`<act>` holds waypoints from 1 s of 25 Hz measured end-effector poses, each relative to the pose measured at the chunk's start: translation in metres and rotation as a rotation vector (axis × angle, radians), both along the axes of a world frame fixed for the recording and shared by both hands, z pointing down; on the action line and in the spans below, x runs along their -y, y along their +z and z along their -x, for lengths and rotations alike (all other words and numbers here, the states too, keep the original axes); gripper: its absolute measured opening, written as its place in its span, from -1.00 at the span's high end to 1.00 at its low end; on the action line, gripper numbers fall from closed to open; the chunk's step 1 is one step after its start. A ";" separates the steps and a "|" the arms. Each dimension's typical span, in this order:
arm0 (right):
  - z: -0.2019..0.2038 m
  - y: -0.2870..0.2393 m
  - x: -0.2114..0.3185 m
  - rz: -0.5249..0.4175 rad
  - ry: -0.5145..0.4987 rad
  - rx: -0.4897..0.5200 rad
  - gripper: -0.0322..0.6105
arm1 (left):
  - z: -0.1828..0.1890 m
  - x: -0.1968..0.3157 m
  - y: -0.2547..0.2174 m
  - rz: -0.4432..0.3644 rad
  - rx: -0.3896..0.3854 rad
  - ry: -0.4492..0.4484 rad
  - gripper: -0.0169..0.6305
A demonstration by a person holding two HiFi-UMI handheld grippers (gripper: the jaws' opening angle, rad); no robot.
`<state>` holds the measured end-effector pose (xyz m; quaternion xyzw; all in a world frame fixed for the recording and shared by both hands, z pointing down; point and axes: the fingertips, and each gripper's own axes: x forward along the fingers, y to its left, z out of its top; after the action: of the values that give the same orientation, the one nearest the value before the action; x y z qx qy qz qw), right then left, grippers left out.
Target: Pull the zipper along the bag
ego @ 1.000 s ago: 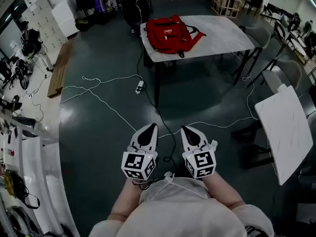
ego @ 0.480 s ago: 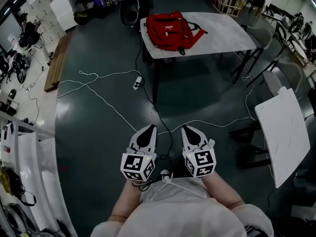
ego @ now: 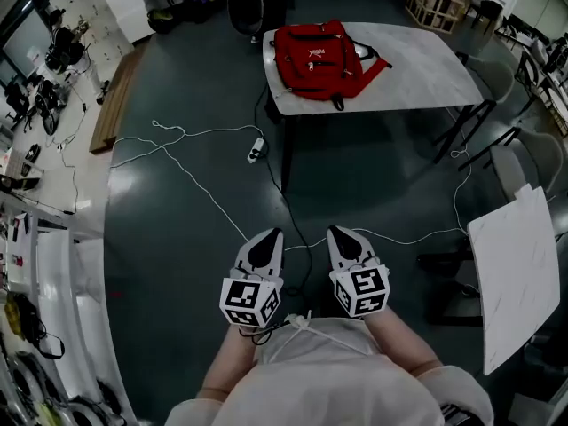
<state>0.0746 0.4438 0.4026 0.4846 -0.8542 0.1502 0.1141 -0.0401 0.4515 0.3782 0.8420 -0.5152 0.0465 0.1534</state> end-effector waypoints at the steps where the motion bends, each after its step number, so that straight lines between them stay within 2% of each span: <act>1: -0.007 0.002 0.012 0.006 -0.008 0.000 0.81 | -0.007 0.011 0.001 0.002 0.007 -0.007 0.89; 8: -0.063 0.007 0.099 0.046 -0.055 -0.008 0.82 | -0.059 0.093 0.005 0.034 0.004 -0.057 0.89; 15: -0.110 0.012 0.174 0.067 -0.160 -0.055 0.81 | -0.102 0.165 0.001 0.021 0.029 -0.127 0.89; 20: -0.123 0.025 0.206 0.108 -0.203 -0.074 0.81 | -0.121 0.201 0.009 0.040 0.033 -0.125 0.89; 25: -0.120 0.028 0.251 0.109 -0.203 -0.082 0.81 | -0.121 0.244 0.013 0.043 0.044 -0.117 0.89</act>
<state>0.1951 0.1933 0.4306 0.3947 -0.8840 0.1640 0.1896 0.0807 0.2075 0.3911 0.8058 -0.5655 0.0668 0.1626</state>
